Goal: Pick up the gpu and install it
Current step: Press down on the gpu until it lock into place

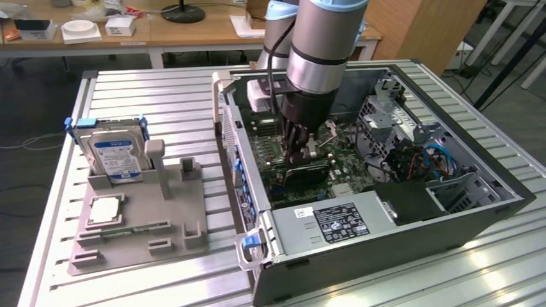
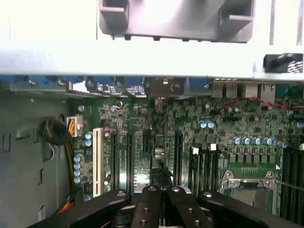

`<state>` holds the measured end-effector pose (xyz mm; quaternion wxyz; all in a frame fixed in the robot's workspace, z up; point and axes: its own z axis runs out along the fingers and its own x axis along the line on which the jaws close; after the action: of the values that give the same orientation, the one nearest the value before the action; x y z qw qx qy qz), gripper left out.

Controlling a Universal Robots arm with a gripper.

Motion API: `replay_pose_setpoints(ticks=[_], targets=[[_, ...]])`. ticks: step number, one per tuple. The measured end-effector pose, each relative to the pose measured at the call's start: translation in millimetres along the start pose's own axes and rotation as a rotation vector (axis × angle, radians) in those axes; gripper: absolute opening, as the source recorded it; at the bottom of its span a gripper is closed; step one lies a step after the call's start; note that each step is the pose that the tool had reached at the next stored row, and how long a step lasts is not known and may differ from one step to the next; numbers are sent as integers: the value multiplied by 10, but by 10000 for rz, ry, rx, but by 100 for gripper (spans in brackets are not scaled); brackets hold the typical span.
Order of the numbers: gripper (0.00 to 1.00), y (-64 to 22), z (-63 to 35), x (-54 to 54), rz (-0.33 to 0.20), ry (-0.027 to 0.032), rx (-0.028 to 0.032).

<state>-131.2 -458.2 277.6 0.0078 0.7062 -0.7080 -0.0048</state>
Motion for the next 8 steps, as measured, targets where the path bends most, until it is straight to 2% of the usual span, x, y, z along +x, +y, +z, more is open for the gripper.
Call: replay_pose_setpoints(ticks=[5,6,8], targets=[[11,61,-75,1,4,-3,-5],[11,72,-75,0,4,-5,-32],[11,94,-76,0,4,-4,-122]])
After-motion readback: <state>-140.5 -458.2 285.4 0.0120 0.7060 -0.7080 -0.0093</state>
